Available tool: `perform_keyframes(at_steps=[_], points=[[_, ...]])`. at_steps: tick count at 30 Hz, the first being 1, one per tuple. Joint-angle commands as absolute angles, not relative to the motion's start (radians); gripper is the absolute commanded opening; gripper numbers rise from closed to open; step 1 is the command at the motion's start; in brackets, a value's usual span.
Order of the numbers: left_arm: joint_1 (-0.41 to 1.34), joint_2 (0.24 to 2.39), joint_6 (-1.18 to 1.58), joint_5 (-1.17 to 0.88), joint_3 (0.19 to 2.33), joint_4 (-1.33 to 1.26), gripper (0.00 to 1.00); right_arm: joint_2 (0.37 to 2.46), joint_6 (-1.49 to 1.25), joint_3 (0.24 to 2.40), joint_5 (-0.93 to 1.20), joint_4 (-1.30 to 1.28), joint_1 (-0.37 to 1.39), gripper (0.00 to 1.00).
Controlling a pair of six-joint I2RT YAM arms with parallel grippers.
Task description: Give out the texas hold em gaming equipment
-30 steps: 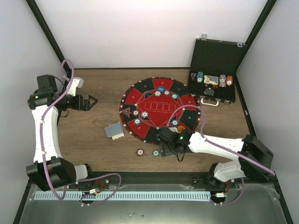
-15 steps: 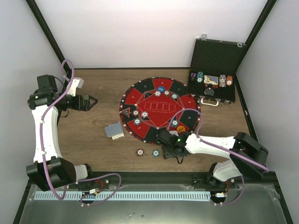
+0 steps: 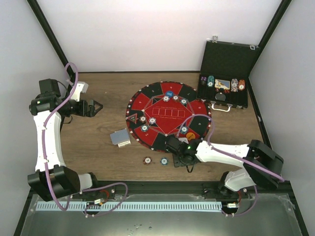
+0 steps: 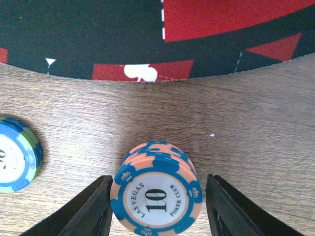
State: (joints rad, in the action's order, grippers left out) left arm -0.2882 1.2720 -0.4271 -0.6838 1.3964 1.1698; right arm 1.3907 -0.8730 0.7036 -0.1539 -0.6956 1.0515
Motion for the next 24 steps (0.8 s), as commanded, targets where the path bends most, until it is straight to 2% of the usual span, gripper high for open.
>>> perform_keyframes(at_steps=[1, 12, 24], points=[[-0.293, 1.266, -0.439, -0.709, 1.409, 1.178, 1.00, 1.369, -0.876, 0.725, -0.180, -0.725, 1.056, 0.53], [-0.292, 1.267, -0.437, -0.709, 1.408, 1.174, 1.00, 1.371, -0.868, 0.745, -0.184, -0.736, 1.054, 0.33], [-0.292, 1.267, -0.441, -0.704, 1.413, 1.174, 1.00, 1.325, -0.826, 0.929, -0.226, -0.867, 1.028, 0.30]])
